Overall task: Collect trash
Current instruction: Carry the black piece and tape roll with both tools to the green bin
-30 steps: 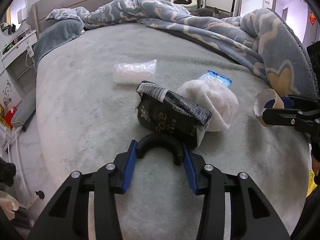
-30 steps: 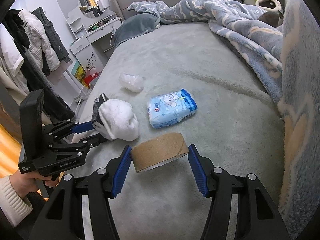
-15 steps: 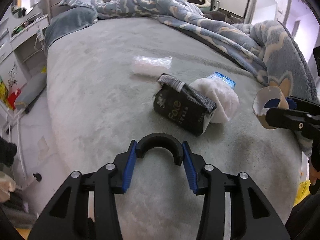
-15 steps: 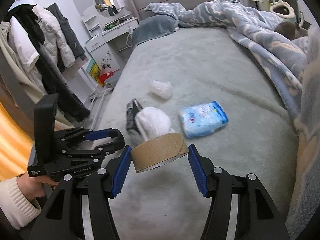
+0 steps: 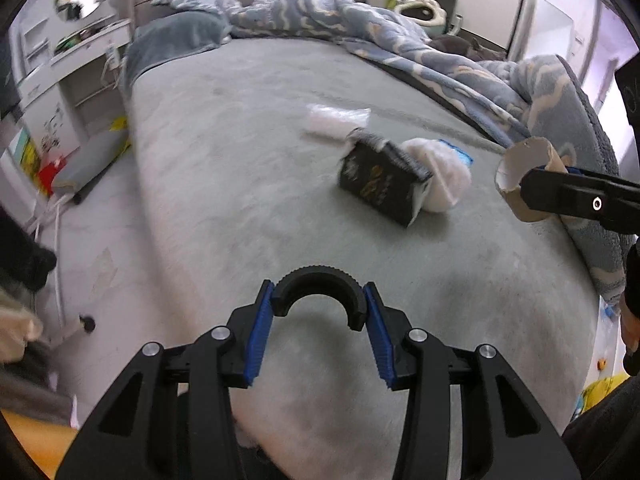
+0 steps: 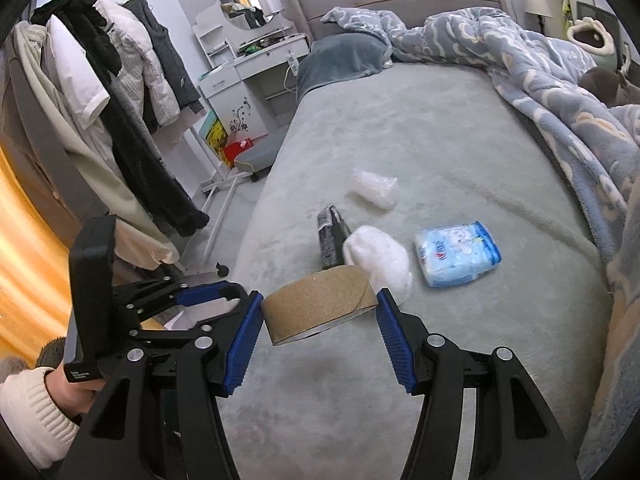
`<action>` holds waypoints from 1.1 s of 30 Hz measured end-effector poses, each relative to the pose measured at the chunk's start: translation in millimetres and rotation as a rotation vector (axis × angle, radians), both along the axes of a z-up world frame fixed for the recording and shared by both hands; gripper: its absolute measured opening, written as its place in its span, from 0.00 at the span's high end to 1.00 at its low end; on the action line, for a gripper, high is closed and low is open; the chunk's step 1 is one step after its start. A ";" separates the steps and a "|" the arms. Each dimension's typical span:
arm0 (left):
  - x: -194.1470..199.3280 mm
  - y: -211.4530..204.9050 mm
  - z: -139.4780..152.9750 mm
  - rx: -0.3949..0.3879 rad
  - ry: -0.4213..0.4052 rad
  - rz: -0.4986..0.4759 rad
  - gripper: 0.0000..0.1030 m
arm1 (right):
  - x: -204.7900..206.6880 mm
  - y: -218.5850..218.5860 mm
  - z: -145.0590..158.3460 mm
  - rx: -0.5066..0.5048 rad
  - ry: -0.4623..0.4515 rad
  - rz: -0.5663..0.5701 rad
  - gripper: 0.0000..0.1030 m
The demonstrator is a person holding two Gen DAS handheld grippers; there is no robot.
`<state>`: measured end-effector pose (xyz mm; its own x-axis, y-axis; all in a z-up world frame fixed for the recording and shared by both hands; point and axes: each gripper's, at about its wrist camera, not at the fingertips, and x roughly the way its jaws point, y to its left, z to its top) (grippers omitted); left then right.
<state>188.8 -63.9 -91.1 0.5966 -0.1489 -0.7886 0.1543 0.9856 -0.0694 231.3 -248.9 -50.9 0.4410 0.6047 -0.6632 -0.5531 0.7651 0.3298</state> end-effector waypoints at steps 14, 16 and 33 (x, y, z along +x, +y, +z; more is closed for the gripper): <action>-55.7 48.4 -10.9 -0.044 0.042 0.165 0.54 | -20.3 27.1 20.2 0.008 -0.018 0.075 0.43; -60.1 52.7 -11.8 -0.038 0.044 0.184 0.54 | -20.9 28.2 21.0 0.008 -0.017 0.080 0.43; -89.0 81.5 -25.5 -0.039 0.106 0.222 0.53 | -47.6 88.5 24.7 -0.019 -0.003 0.206 0.43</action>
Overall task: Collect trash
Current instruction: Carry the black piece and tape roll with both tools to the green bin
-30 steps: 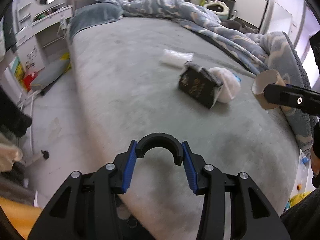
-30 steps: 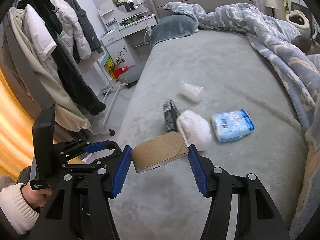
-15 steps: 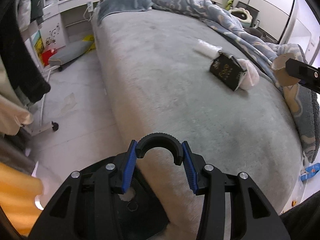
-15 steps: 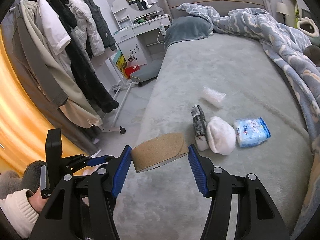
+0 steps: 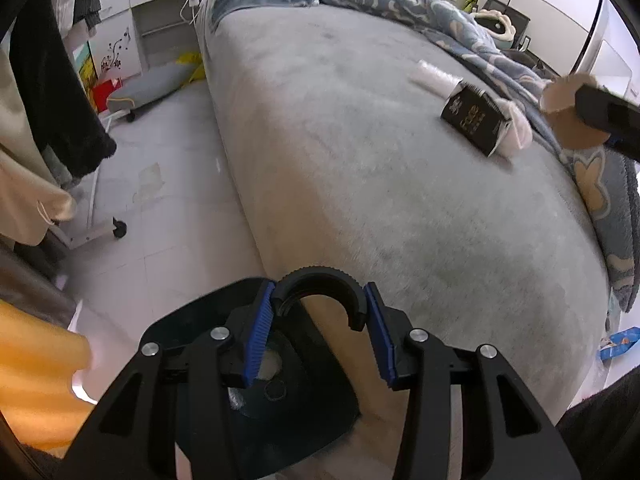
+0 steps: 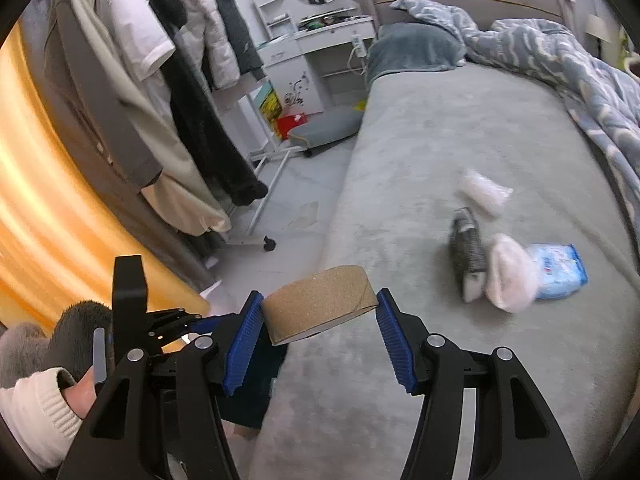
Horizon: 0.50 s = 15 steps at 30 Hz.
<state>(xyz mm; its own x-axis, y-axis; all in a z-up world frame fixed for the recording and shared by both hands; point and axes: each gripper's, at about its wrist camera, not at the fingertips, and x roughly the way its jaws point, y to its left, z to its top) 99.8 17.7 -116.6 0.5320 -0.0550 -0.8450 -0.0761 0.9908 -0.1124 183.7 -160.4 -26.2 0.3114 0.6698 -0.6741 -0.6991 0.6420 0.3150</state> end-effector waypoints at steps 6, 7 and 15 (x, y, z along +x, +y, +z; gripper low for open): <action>-8.0 9.1 -13.3 0.029 0.042 -0.009 0.53 | -7.6 24.5 -4.5 0.003 0.022 0.052 0.43; -9.4 10.8 -15.7 0.030 0.049 -0.008 0.53 | -8.9 27.9 -5.0 -0.001 0.023 0.059 0.43; -15.6 30.8 -35.6 0.048 0.118 0.023 0.54 | -17.0 55.2 -13.7 -0.052 0.032 0.106 0.43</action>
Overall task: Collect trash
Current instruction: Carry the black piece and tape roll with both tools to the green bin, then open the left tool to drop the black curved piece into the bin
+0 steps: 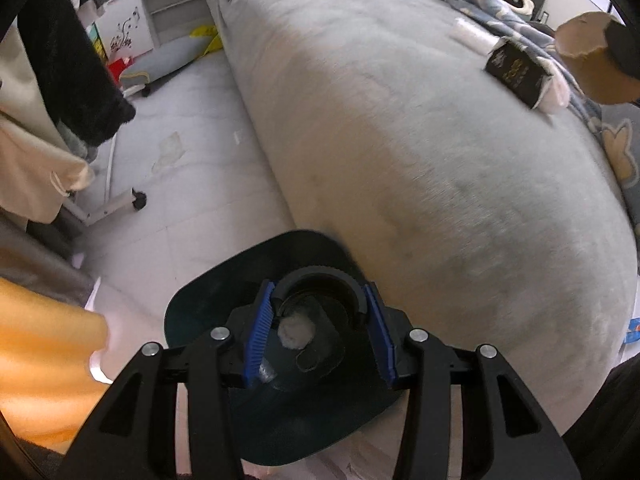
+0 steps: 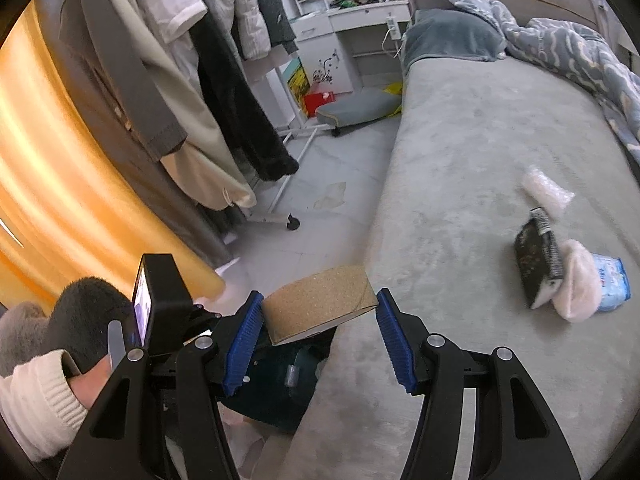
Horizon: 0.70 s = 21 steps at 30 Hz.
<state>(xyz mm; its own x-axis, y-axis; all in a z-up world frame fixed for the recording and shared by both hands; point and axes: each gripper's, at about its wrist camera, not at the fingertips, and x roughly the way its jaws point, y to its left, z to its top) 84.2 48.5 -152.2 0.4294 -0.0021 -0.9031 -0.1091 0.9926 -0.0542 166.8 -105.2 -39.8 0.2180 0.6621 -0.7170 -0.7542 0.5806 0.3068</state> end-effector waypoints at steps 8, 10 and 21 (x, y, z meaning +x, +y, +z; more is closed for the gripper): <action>-5.8 33.1 -34.4 -0.069 0.105 0.066 0.54 | -9.4 40.2 -25.6 -0.029 0.091 0.068 0.43; -8.6 41.7 -46.7 -0.093 0.145 0.083 0.54 | -11.5 51.6 -33.6 -0.058 0.102 0.080 0.43; -26.0 64.4 -96.2 -0.123 0.326 0.095 0.53 | -18.5 94.0 -48.0 -0.101 0.109 0.138 0.43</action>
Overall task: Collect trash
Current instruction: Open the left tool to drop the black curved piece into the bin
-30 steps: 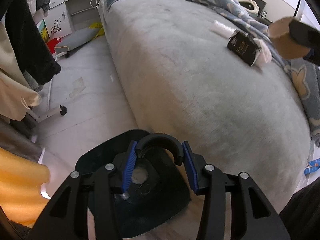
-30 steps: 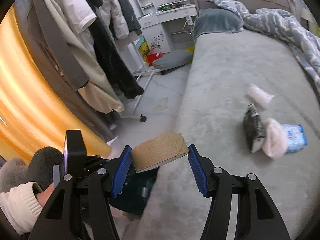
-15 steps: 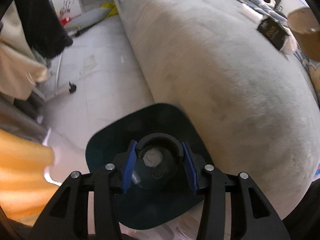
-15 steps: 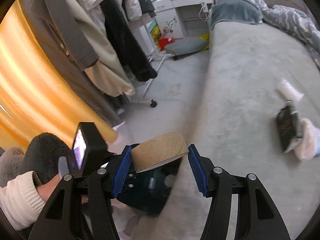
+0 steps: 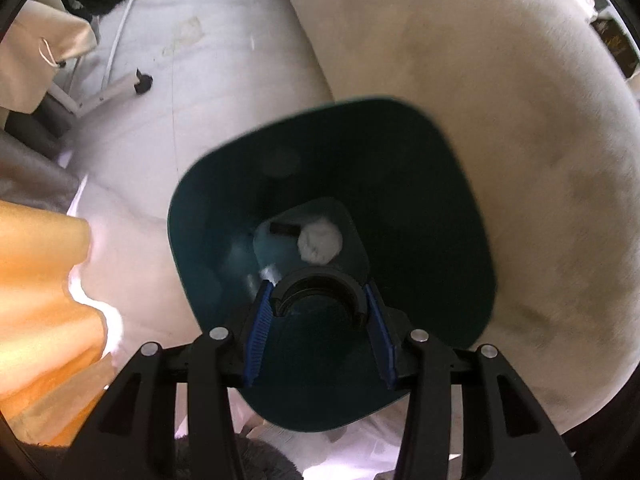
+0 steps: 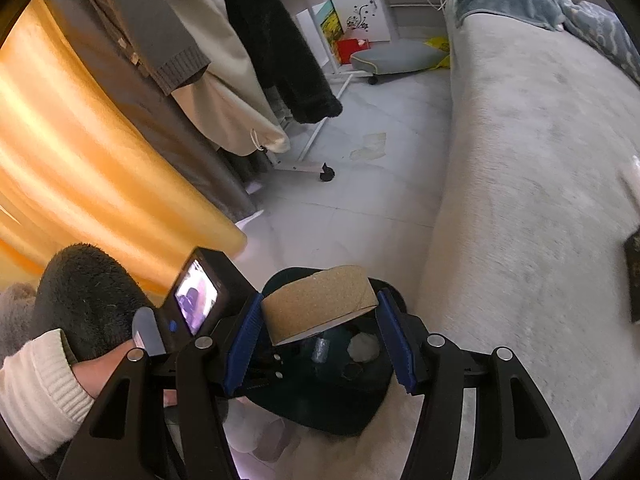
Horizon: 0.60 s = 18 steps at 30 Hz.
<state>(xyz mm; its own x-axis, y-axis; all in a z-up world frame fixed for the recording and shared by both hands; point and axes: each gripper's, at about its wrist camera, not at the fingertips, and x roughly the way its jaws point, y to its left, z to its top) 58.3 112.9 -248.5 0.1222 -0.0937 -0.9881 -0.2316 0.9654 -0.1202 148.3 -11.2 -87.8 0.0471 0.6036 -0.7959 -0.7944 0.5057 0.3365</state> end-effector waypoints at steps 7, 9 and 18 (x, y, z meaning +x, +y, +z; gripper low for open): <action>-12.7 3.8 -16.4 -0.033 0.071 -0.018 0.32 | 8.9 18.5 -17.0 -0.020 0.038 -0.010 0.43; -15.8 11.3 -13.3 -0.039 0.058 -0.007 0.30 | 13.3 23.6 -25.2 -0.030 0.056 -0.017 0.43; -26.0 38.6 22.7 -0.013 -0.076 0.038 0.30 | 16.1 48.6 -65.1 -0.102 0.117 -0.014 0.43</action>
<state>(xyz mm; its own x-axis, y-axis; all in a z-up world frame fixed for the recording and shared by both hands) 32.3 151.5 -225.7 0.2001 -0.1001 -0.9746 -0.2582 0.9542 -0.1511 164.4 37.4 -152.9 -0.0419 0.5192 -0.8536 -0.7453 0.5528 0.3728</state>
